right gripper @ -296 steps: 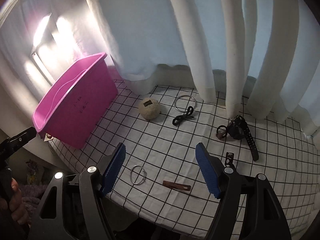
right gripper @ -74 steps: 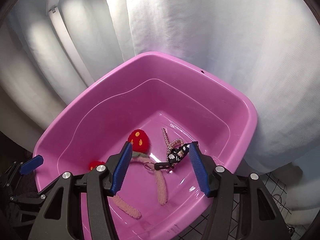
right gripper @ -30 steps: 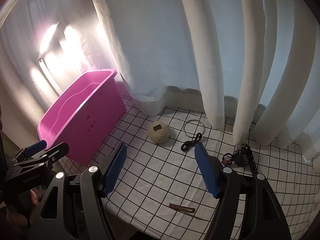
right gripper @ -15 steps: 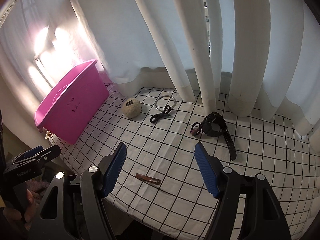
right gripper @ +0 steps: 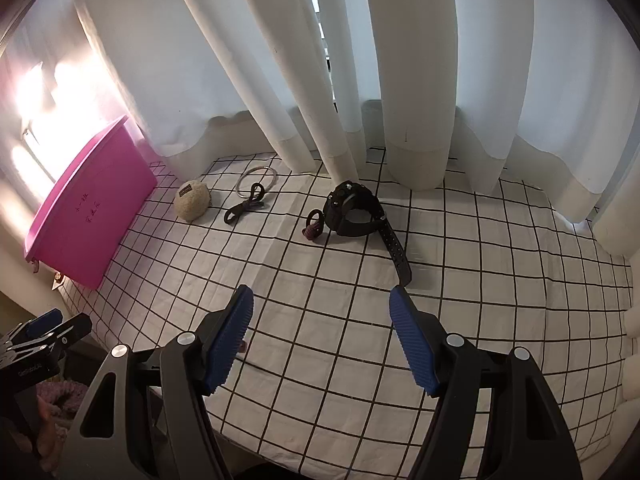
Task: Organize jewelry
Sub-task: 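Move both tools away from the tub toward the brown clip and black watch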
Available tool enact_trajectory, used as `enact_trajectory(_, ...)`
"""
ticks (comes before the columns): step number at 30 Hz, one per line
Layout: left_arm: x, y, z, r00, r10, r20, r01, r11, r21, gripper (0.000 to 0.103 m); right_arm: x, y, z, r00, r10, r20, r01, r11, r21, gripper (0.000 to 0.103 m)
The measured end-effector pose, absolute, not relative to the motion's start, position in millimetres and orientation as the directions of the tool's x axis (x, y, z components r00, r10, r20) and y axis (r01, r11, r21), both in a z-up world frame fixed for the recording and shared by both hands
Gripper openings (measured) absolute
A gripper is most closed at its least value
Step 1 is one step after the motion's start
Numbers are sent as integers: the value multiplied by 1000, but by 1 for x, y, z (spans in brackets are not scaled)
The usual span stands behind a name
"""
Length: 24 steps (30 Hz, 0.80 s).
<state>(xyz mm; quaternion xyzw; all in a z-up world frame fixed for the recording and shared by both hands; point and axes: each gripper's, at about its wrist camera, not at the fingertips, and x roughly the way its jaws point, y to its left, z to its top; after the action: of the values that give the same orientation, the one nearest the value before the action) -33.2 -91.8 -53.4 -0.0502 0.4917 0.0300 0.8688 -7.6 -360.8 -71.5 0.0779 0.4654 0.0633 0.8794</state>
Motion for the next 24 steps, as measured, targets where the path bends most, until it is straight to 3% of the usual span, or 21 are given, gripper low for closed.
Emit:
enact_trajectory(9, -32, -123, -87, 479, 4, -878, -123, 990, -63, 96, 17, -392, -93, 538, 182, -823, -51, 982, 184, 68)
enact_trajectory(24, -54, -179, -141, 441, 154, -884, -456, 887, -74, 96, 72, -416, -149, 420, 342, -841, -361, 913, 191, 67)
